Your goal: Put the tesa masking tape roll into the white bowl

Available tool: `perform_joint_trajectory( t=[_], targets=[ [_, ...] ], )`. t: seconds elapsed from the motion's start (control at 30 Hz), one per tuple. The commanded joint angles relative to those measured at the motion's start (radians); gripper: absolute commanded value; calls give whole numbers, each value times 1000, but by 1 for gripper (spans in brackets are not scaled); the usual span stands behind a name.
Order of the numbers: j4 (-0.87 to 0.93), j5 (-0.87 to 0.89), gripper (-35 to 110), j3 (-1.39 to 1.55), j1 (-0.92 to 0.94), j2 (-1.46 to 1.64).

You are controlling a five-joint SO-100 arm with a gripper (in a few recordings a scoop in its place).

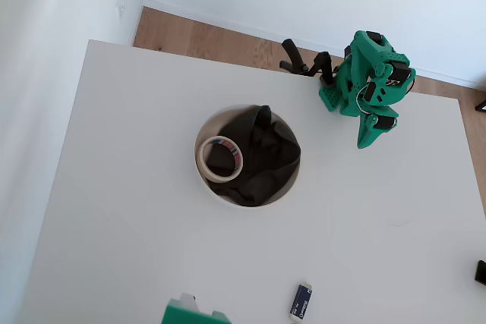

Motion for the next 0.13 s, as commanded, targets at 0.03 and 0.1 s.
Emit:
perform_joint_trajectory(
  t=[0.03, 0.1],
  targets=[
    [11, 6, -8, -8, 18, 6],
    [11, 6, -8, -8, 18, 6]
  ],
)
